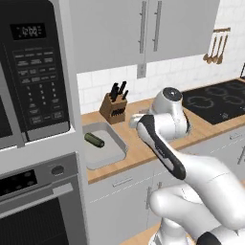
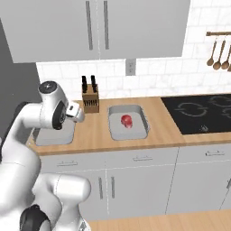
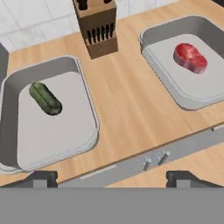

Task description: Place one cucumber and one steak in each tupperware on the nearby counter, to pack two identical lunches.

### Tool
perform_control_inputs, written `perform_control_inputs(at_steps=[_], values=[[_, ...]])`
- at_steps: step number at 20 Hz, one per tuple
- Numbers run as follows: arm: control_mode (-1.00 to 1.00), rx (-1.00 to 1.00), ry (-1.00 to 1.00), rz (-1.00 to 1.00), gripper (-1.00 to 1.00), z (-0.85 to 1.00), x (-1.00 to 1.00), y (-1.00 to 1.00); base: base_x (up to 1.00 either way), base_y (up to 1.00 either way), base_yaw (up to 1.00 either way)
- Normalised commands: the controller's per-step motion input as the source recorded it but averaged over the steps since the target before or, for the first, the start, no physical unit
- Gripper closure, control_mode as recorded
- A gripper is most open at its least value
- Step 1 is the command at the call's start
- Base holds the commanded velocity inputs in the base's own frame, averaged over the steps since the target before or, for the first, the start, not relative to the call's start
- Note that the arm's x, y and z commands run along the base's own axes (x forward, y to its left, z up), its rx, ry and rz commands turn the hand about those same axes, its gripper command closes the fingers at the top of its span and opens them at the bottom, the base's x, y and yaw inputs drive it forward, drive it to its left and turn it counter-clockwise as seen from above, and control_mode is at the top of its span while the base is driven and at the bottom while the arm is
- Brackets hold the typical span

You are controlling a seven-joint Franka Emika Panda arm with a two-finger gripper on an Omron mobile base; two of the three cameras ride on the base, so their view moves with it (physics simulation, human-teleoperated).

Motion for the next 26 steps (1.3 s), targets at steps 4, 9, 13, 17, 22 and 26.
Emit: perform_control_inputs(at_steps=[4, 9, 13, 17, 22, 26], values=[[-1.00, 0.00, -0.02, -0.12, -1.00, 0.49, -1.00, -1.00, 0.00, 0.00, 0.00], [1.00, 0.00, -0.06, -0.04, -1.00, 0.00, -0.40, -0.40, -0.60, -0.52, 0.05], [1.00, 0.00, 0.00, 0.00, -1.00, 0.00, 0.00, 0.00, -1.00, -0.33, 0.36], [1.00, 0.00, 0.00, 0.00, -1.00, 0.00, 0.00, 0.00, -0.95, 0.07, 0.69], [1.00, 0.00, 0.00, 0.00, -1.00, 0.00, 0.00, 0.00, -0.62, 0.39, 0.83], [1.00, 0.00, 0.00, 0.00, -1.00, 0.00, 0.00, 0.00, -0.58, 0.81, 0.77]])
